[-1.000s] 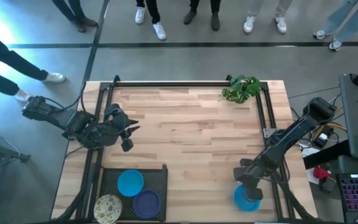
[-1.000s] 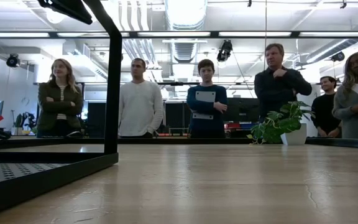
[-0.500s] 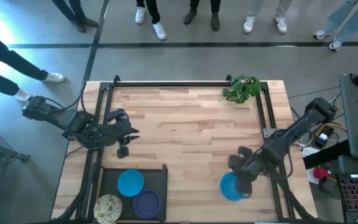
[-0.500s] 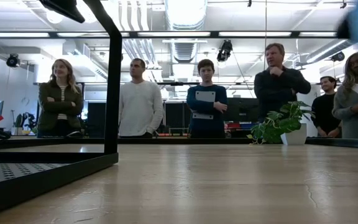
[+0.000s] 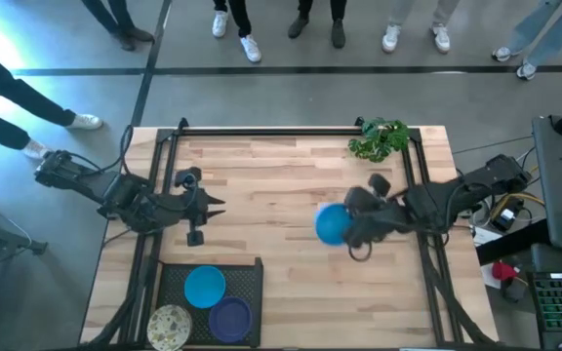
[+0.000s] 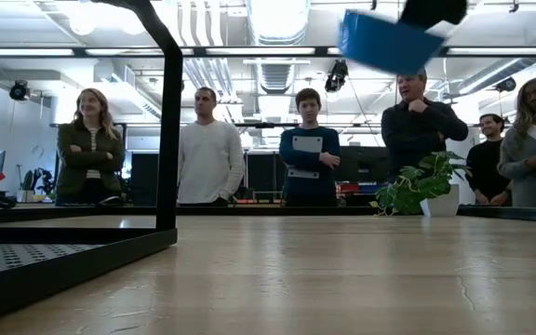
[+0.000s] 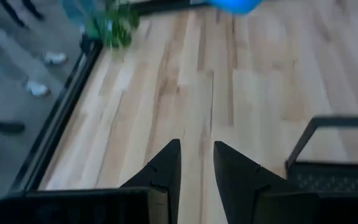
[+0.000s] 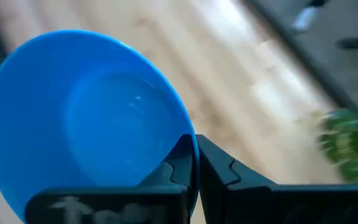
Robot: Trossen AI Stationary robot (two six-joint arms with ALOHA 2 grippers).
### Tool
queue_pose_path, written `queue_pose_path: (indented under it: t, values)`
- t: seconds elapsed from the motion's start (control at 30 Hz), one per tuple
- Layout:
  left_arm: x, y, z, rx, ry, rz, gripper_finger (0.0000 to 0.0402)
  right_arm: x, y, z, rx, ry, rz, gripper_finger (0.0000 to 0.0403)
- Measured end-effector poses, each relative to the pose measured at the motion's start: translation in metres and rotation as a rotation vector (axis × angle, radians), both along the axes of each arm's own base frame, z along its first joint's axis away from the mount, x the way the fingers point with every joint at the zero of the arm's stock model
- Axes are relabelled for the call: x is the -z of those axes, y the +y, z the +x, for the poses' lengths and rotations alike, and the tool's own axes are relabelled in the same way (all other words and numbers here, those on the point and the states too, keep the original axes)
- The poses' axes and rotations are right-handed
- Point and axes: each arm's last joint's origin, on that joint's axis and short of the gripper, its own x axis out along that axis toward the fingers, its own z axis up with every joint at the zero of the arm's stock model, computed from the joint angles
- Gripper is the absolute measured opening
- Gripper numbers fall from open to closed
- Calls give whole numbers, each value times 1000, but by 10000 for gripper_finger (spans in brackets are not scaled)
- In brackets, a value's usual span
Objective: Pick & Place Mini bowls
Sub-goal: Stack the blue bowl on the blue bowl on the shelf
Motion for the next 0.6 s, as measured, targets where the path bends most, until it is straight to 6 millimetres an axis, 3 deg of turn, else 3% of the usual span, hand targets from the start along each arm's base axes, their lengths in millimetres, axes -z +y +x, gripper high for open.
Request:
queue_pose_path:
  t: [0.27,0.6]
  values:
    - [-15,-3,11,-10,-177,3,89,-13,-41,17,220,-153,-163,8]
    - [-17,-2,39,-188,-280,128,89,-16,-68,64,220,-250,-390,8]
